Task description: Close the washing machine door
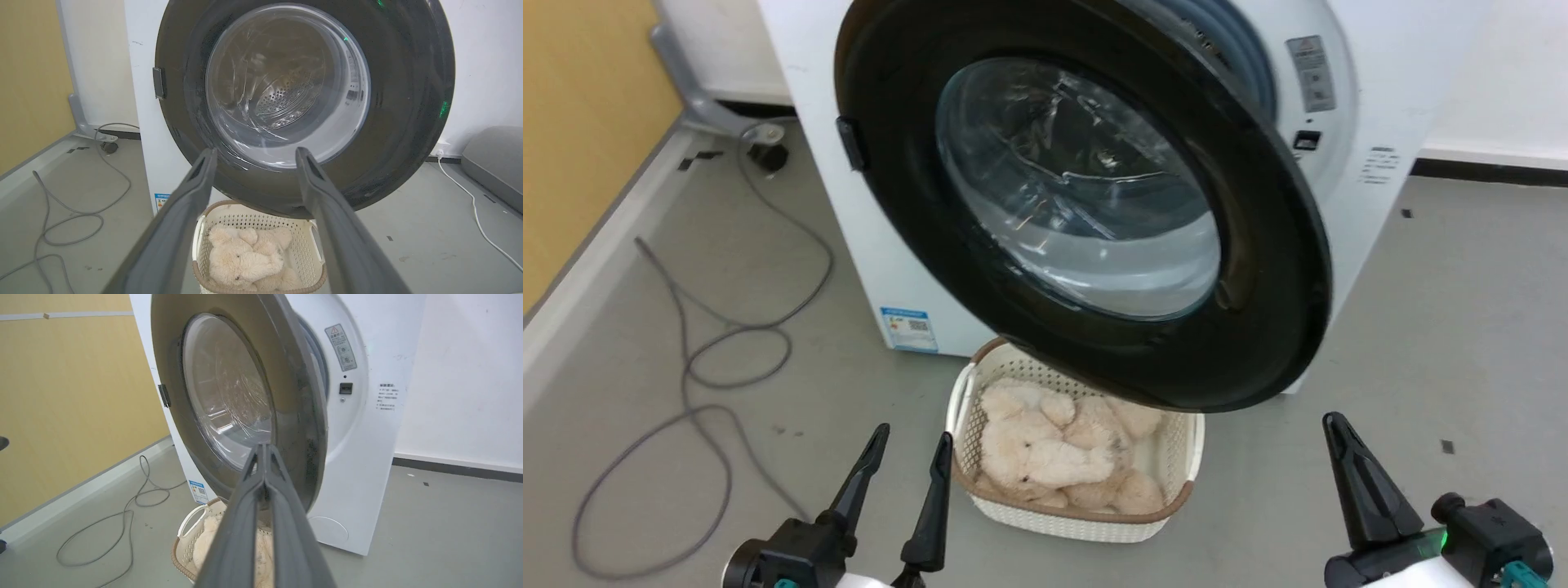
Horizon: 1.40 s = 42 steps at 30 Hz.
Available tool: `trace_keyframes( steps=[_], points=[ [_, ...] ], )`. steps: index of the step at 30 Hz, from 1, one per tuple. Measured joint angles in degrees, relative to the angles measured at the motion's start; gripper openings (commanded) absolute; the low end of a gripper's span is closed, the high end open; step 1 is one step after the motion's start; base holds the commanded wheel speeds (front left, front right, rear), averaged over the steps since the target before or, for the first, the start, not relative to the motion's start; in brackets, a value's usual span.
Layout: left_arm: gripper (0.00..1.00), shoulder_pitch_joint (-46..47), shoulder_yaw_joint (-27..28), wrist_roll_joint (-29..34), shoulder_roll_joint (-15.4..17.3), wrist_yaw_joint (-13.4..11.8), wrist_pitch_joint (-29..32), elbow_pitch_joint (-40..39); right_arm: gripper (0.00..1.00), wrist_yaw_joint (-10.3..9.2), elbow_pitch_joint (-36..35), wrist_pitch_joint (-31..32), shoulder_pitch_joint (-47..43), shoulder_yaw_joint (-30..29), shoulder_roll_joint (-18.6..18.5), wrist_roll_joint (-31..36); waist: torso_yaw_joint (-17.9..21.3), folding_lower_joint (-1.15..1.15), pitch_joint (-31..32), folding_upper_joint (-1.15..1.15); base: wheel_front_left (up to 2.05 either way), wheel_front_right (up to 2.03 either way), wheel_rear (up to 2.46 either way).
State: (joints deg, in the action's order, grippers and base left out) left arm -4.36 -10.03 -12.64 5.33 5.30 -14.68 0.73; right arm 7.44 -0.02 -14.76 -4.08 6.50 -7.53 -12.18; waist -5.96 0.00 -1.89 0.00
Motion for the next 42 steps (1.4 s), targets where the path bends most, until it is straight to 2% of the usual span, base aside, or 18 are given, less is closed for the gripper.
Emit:
trace_keyframes(
  steps=[5,11,15,18,31,42],
  points=[
    [1.0,1.0,0.4,0.4,-1.1,0.5,0.0,0.1,0.0,0.0,0.9,0.0,2.9,3.3,-4.2,-0.5,-1.9,0.0,-1.5,0.0,0.0,0.0,0.0],
    [1.0,2.4,0.0,0.5,-1.7,1.3,0.0,0.4,0.0,0.02,4.5,0.0,10.3,8.8,-11.8,-2.7,-4.4,0.0,-4.1,0.0,0.0,0.0,0.0],
    [1.0,4.4,0.1,0.5,-2.2,1.4,0.0,0.4,0.0,0.01,7.4,0.8,17.6,10.3,-17.5,-5.6,-6.2,0.0,-7.1,0.0,0.0,0.0,0.0],
    [1.0,5.8,-0.3,0.5,-2.3,1.5,0.0,0.3,0.0,0.01,9.2,1.4,20.9,10.2,-20.0,-7.6,-7.3,0.01,-8.9,0.0,0.0,0.0,0.0],
    [1.0,10.5,-1.7,-1.9,-2.4,0.3,0.0,-2.0,0.0,0.15,13.9,4.9,34.7,8.4,-28.7,-12.4,-10.7,0.01,-17.3,0.0,0.0,0.0,0.0],
    [1.0,13.3,-3.4,-2.4,-2.4,-0.4,0.0,-2.6,0.0,0.15,21.2,9.8,47.2,5.0,-31.1,-15.2,-12.4,0.01,-23.0,0.0,0.0,0.0,0.0]
  ],
)
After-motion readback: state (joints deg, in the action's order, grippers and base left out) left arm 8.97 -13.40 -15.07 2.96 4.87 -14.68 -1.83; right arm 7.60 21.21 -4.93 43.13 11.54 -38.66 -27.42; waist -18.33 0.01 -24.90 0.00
